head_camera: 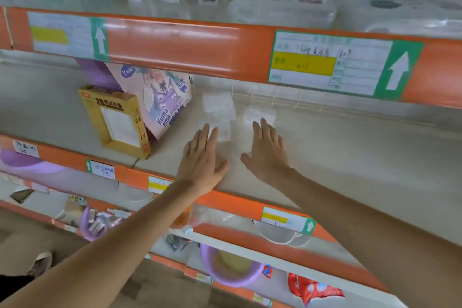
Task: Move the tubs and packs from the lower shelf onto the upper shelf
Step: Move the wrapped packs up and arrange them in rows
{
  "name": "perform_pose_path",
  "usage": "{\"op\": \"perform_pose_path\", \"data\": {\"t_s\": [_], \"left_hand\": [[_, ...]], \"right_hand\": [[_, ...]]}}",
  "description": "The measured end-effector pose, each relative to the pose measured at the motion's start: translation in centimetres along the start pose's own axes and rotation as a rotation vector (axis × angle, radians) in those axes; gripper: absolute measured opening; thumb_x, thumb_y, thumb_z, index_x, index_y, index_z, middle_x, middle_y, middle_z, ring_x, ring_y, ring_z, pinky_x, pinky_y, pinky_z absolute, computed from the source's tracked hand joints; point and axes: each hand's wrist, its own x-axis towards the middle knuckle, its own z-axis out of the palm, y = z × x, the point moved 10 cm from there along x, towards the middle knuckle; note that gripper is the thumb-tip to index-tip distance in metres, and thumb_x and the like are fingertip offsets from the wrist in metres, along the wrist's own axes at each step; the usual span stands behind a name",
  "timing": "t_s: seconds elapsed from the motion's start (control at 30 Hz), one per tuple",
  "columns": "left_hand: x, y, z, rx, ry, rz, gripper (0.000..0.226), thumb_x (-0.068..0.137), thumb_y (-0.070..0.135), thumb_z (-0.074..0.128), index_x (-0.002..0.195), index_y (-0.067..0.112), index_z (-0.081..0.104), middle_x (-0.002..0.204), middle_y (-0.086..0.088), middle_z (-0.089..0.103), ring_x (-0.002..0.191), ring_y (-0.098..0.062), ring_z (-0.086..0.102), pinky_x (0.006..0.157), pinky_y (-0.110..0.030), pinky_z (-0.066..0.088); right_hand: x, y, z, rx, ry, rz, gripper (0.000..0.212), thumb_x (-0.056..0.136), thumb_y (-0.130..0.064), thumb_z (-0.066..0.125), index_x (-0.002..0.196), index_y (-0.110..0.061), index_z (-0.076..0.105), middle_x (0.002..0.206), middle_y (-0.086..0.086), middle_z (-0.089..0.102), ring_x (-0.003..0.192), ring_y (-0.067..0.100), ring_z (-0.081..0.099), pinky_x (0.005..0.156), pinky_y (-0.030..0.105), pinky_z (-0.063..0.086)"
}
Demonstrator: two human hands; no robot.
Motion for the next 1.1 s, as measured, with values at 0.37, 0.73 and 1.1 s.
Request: {"op": "perform_pose_path", "data": {"t_s": [0.37,0.73,1.1], "left_hand": [[1.9,-0.7,1.3,0.000,0.085,-0.016,0.062,0.099,0.036,0.047,0.154,0.013,0.027,0.161,-0.012,0.022,0.148,-0.033,0.018,0.117,-0.044,0.020],[1.7,-1.5,0.0,-0.037,0.301,-0.007,0.029,0.088,0.017,0.067,0.111,0.002,0.059,0.134,-0.029,0.051,0.128,-0.048,0.045,0.103,-0.052,0.040],[1.2,-1.6,-0.7,-0.160,0.353,0.011,0.031,0.082,0.018,0.076,0.105,0.007,0.058,0.108,-0.012,0.062,0.100,-0.038,0.053,0.078,-0.045,0.047]], "right_hand": [[4.9,0.3,2.2,-0.178,0.062,0.033,0.066,0.102,-0.042,0.025,0.155,-0.007,0.006,0.163,0.011,0.003,0.150,0.025,0.002,0.119,0.050,0.004],[-1.3,0.7,-0.7,0.023,0.474,-0.142,0.036,0.073,-0.018,0.080,0.105,-0.014,0.064,0.105,0.007,0.059,0.093,0.029,0.053,0.082,0.032,0.028],[-1.2,2.3,0.2,0.186,0.351,-0.014,0.034,0.088,-0.035,0.069,0.112,-0.015,0.056,0.118,0.002,0.057,0.116,0.028,0.049,0.092,0.040,0.036]]}}
